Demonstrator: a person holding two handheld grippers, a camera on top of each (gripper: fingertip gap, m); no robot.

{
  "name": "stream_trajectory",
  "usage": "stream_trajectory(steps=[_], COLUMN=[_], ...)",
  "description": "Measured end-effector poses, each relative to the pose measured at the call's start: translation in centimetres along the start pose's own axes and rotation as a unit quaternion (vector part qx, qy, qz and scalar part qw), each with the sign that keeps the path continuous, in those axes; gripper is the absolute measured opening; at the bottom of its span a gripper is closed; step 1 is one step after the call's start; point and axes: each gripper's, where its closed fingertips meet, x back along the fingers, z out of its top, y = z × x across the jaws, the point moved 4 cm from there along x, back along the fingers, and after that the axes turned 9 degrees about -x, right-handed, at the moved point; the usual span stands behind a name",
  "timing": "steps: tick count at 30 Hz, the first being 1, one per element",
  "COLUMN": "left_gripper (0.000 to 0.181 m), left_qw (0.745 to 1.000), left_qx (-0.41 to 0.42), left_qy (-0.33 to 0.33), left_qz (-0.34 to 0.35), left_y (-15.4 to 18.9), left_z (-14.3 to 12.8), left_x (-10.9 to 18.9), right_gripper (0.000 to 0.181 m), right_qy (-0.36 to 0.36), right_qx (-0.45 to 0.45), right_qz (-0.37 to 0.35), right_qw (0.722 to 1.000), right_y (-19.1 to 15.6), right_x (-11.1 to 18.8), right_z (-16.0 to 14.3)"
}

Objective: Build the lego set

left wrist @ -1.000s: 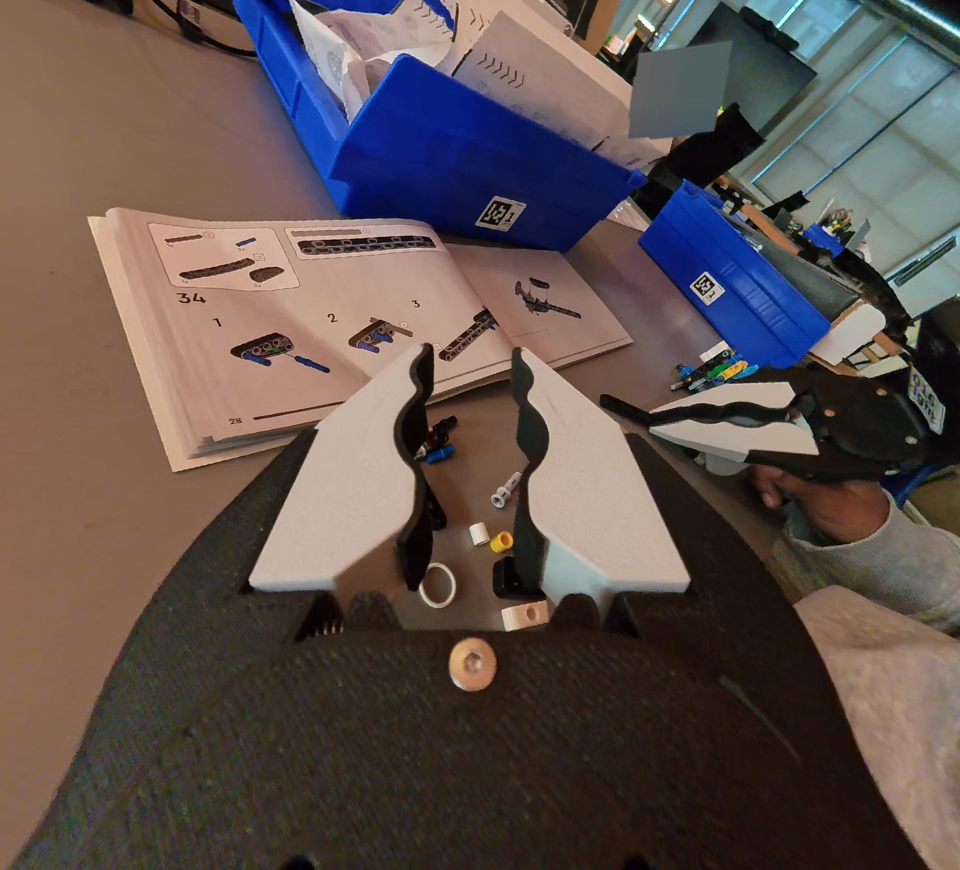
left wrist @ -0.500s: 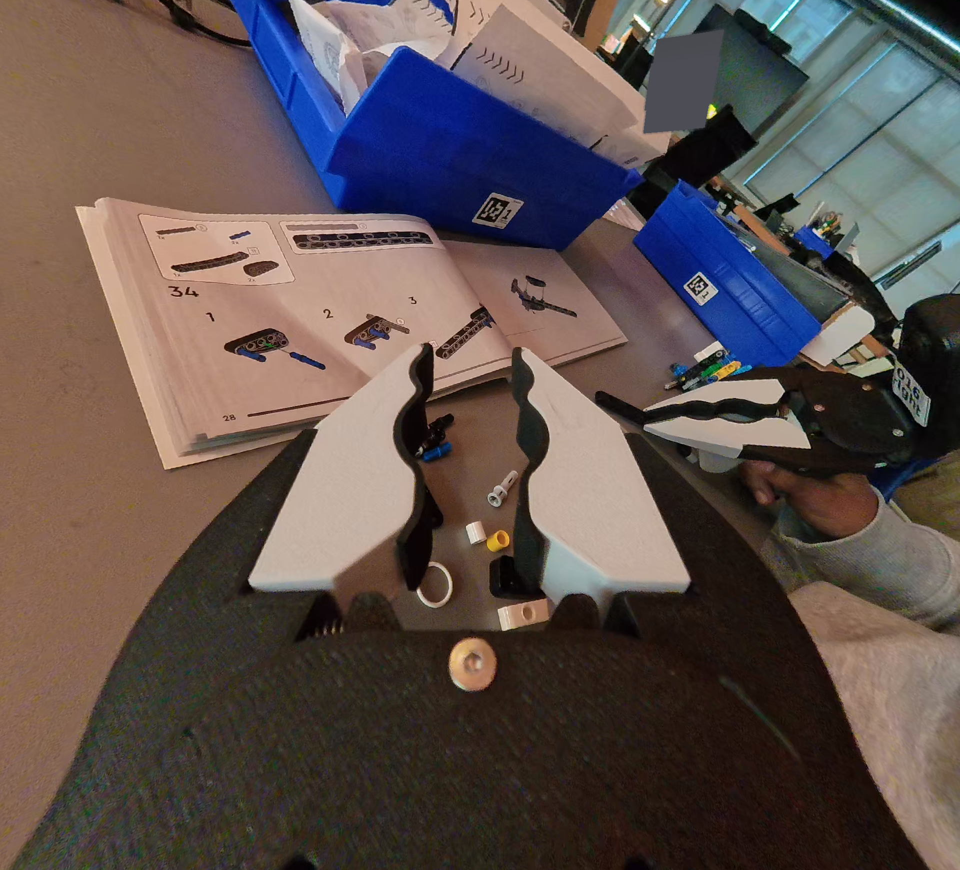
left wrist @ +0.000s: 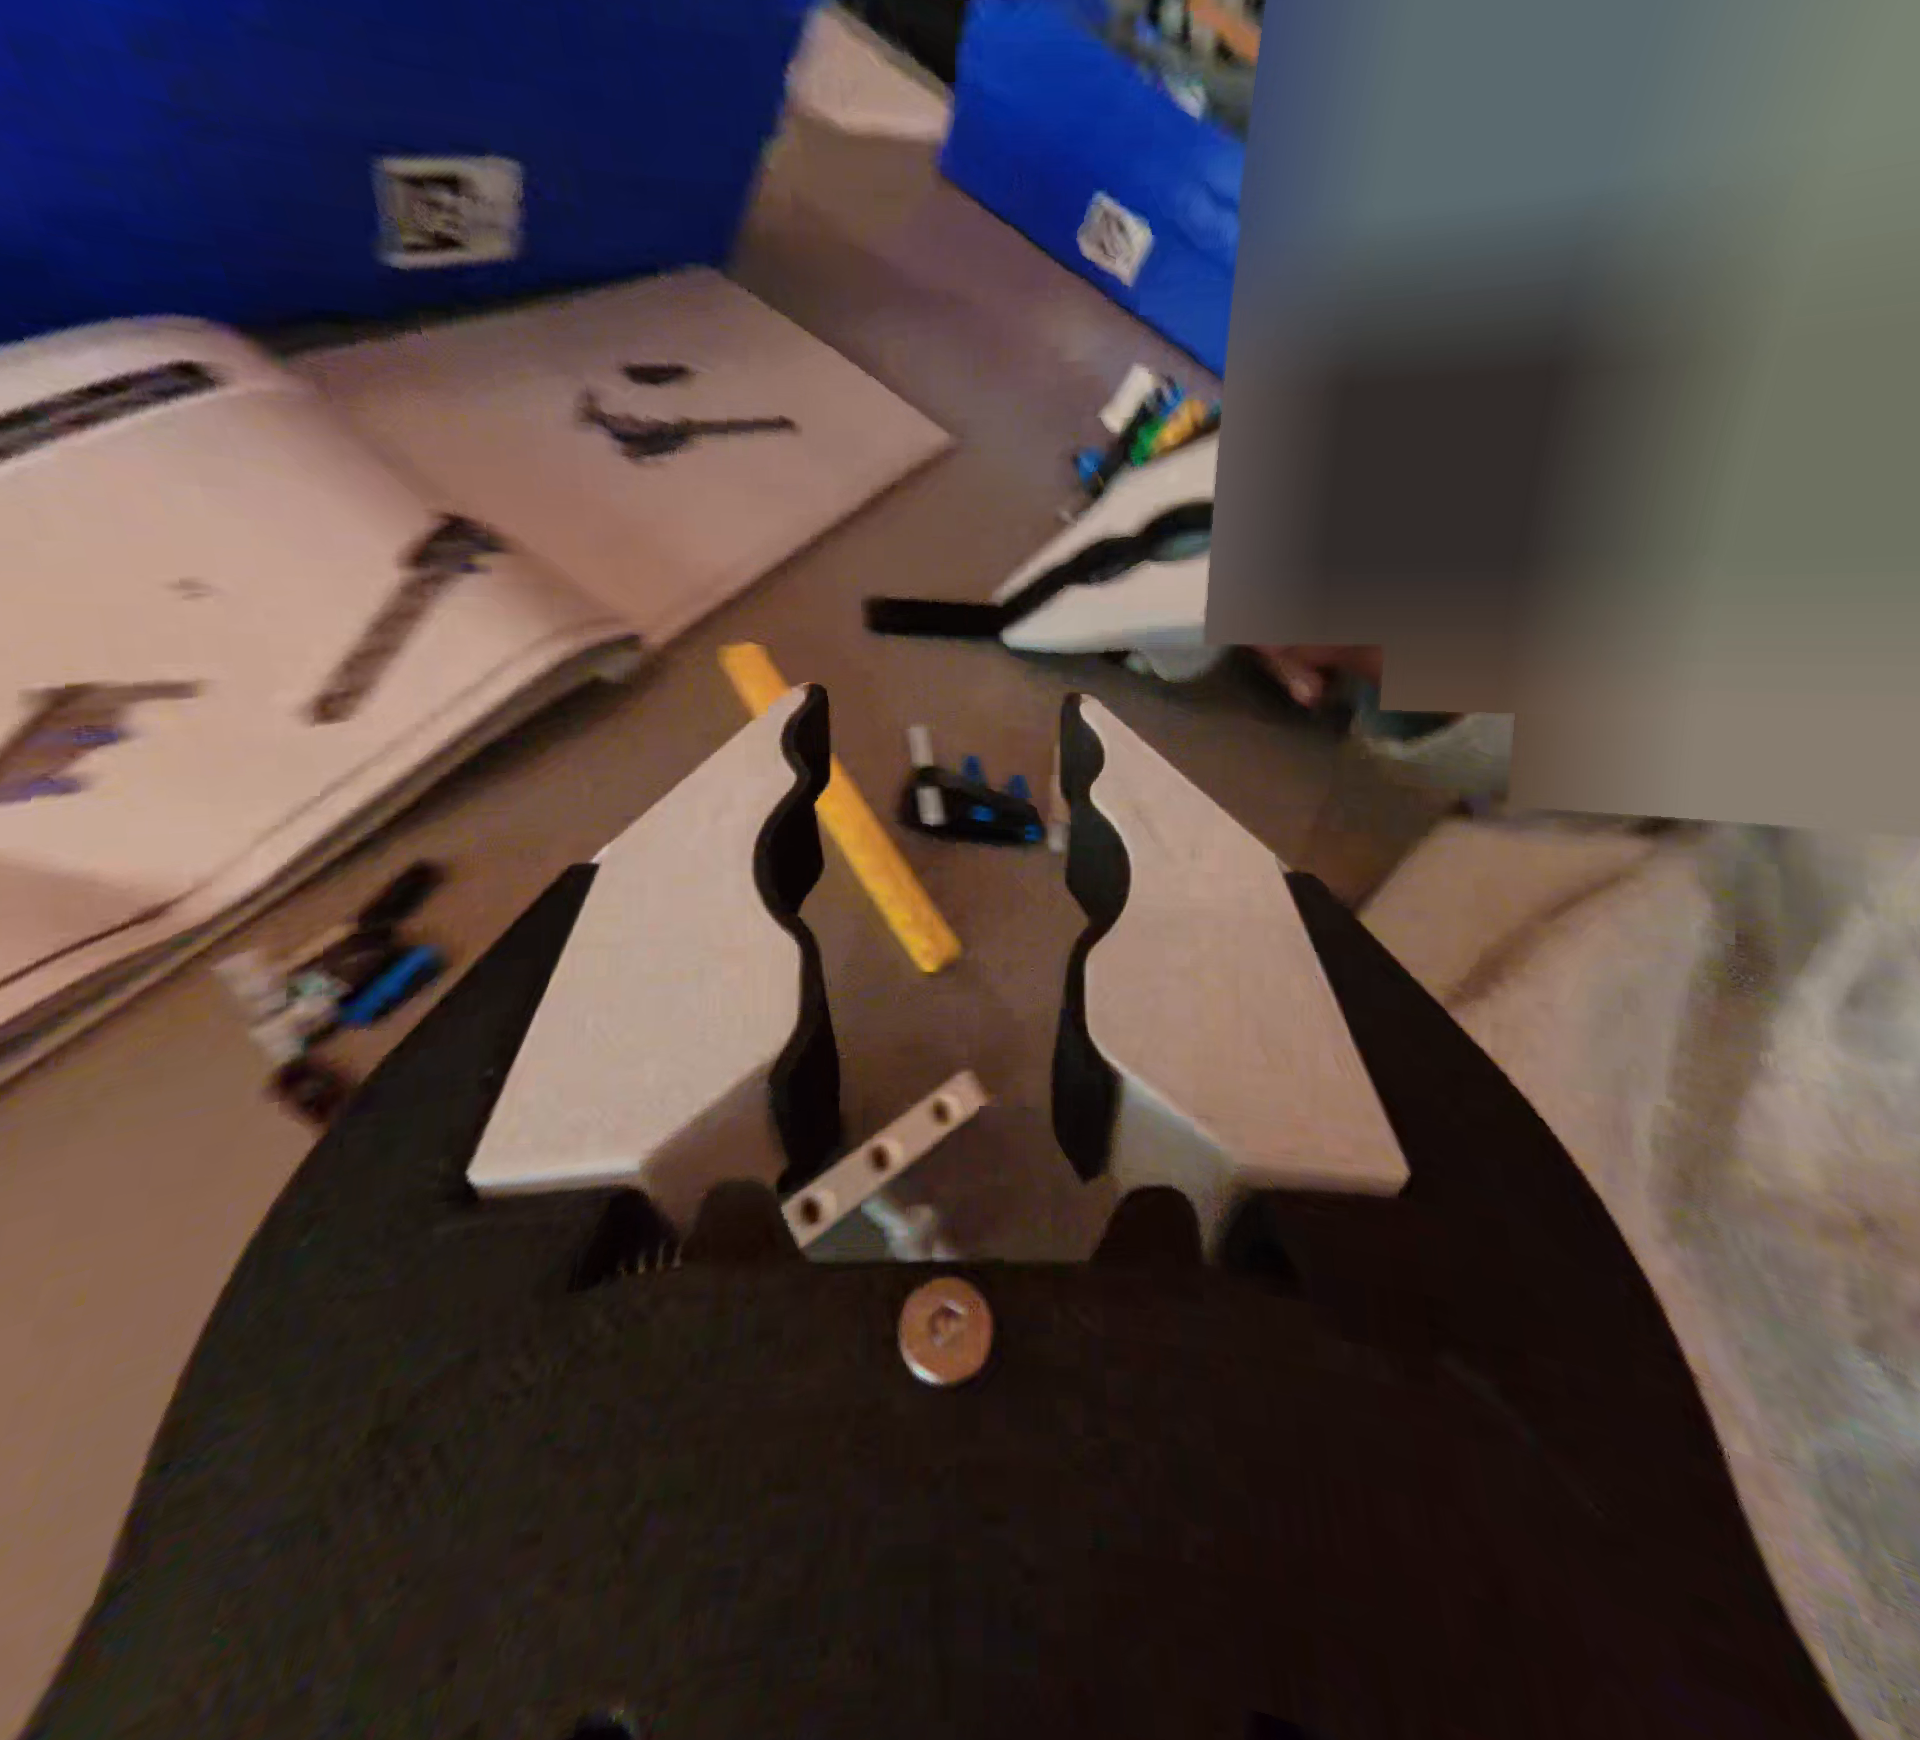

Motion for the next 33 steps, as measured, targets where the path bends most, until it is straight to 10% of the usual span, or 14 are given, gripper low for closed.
stream_trajectory(steps=[6, 21, 33], left_gripper=[0.047, 0.038, 0.037], left_qw=[0.978, 0.959, 0.982], left_qx=[-0.143, -0.173, -0.061], left_qy=[-0.144, -0.204, 0.161], left_qz=[0.050, 0.096, -0.075], left_y=[2.7, 1.7, 2.9], left_z=[-2.9, -3.8, 4.0], left_x=[-3.2, -4.5, 1.9], right_gripper=[0.006, 0.006, 0.006], right_qy=[-0.001, 0.002, 0.002], right_qx=[0.015, -0.024, -0.020], right_qz=[-0.002, 0.044, 0.040], right_qw=[1.000, 0.999, 0.999], right_y=[-0.4, -0.5, -0.5], right_x=[0.2, 0.7, 0.7], right_z=[-0.2, -0.4, -0.4])
